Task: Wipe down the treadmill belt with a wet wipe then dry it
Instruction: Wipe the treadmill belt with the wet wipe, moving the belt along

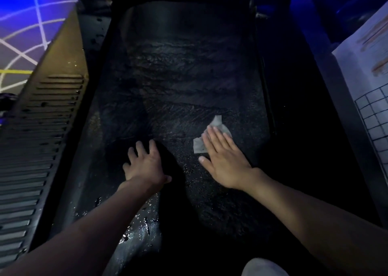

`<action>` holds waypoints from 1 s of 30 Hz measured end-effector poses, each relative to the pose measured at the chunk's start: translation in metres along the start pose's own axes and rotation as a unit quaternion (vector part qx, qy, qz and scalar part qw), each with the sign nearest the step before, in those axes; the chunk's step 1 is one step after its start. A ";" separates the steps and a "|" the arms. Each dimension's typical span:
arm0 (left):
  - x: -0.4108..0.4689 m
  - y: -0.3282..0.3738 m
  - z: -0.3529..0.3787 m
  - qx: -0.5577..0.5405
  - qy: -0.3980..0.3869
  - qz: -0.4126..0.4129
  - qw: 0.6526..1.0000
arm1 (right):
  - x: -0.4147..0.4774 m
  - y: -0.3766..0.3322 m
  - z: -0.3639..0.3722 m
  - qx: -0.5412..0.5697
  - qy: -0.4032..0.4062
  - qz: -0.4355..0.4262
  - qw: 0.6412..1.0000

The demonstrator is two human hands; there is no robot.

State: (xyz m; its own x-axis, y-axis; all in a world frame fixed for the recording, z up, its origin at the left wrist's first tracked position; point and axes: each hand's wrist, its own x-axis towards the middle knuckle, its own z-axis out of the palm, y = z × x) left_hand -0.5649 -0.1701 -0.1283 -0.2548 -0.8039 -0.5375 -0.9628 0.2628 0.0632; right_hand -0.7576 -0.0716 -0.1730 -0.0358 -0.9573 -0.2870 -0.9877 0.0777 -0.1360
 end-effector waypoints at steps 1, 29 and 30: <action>-0.001 -0.004 0.000 -0.003 0.010 -0.002 1.000 | 0.001 -0.006 0.002 0.002 -0.006 -0.013 1.000; -0.005 -0.066 0.003 -0.056 0.104 -0.110 0.987 | 0.061 -0.063 -0.010 -0.014 -0.012 -0.138 0.990; -0.006 -0.069 0.006 -0.067 0.111 -0.108 0.986 | 0.064 -0.065 -0.010 -0.015 -0.001 -0.112 0.994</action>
State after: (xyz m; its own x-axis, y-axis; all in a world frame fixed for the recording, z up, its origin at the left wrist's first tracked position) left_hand -0.4961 -0.1805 -0.1342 -0.0425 -0.9343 -0.3540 -0.9962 0.0125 0.0864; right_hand -0.6976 -0.1408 -0.1729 0.1862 -0.9488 -0.2552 -0.9747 -0.1457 -0.1692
